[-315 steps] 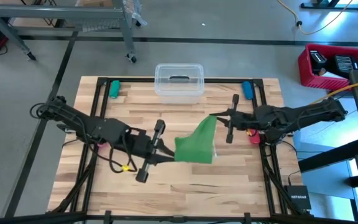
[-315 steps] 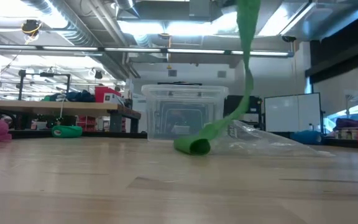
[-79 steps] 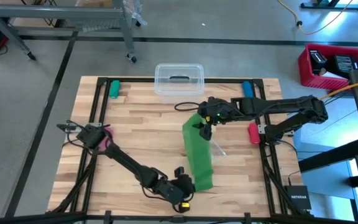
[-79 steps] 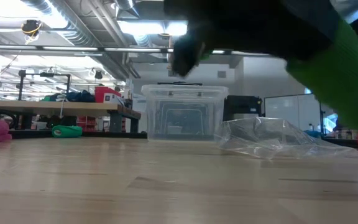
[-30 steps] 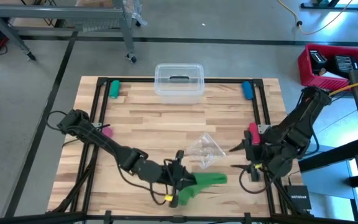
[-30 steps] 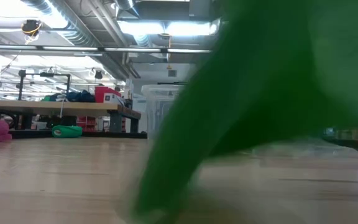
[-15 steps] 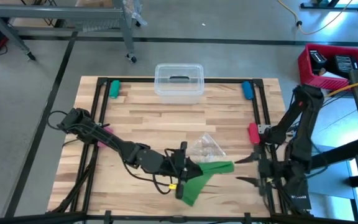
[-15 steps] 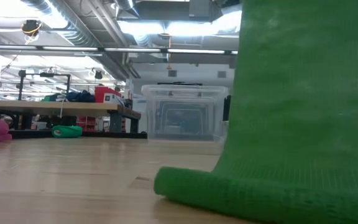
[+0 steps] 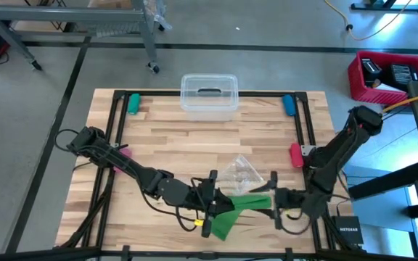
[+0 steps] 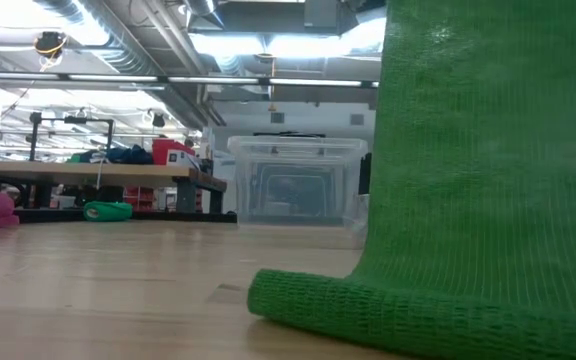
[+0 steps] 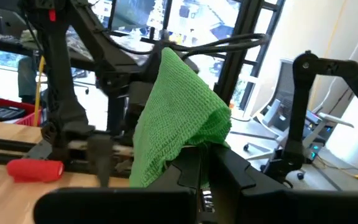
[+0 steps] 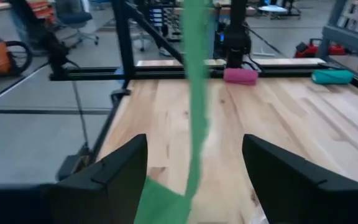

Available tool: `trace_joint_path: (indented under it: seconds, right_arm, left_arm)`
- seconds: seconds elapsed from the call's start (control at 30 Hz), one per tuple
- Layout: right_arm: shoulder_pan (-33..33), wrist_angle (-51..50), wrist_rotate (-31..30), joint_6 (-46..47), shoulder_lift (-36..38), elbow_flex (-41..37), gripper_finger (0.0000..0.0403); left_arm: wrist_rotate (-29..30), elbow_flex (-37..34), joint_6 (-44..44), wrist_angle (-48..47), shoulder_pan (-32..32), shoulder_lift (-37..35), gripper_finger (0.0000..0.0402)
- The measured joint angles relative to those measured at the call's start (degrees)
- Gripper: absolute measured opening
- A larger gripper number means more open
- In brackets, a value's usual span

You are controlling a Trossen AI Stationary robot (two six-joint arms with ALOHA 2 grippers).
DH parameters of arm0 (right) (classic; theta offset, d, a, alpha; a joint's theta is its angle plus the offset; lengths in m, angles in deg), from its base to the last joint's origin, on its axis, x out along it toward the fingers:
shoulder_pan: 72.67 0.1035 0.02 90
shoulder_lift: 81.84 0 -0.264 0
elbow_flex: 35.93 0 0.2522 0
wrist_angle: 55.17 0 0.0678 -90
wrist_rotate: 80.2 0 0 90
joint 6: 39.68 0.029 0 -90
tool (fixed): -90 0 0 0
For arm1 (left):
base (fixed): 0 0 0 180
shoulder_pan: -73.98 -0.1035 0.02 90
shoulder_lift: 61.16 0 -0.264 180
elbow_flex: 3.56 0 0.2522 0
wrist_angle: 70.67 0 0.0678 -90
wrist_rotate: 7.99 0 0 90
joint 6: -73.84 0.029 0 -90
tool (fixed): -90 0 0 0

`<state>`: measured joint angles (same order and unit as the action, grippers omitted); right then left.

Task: Roll bandage
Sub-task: Roll the green bandage

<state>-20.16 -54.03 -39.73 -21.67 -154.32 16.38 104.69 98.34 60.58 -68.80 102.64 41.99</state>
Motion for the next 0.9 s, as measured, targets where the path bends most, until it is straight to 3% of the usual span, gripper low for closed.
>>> trace_joint_path:
  seconds: [0.13,0.37,0.5,0.73,0.9]
  right_arm:
    - [-2.0,3.6,1.4,-0.3,-1.5,0.0,0.0224]
    - [-1.9,2.1,-2.8,-5.8,-1.7,0.0,0.0020]
    - [-1.9,0.3,-9.7,-8.5,-1.0,0.4,0.0020]
    - [-1.9,-9.6,-23.4,-10.8,3.4,0.6,0.0009]
    - [-2.0,-15.0,-25.5,-10.5,7.8,0.7,0.0006]
  left_arm:
    - [0.0,0.0,0.2,0.0,0.2,0.0,0.0011]
    - [0.0,0.0,-0.1,0.0,0.5,0.0,0.0011]
    - [-0.8,0.0,0.2,-0.5,1.5,0.0,0.0011]
    - [-14.7,0.0,2.5,0.8,3.1,0.0,0.0011]
    - [-16.5,0.0,3.7,2.4,4.2,-0.1,0.0011]
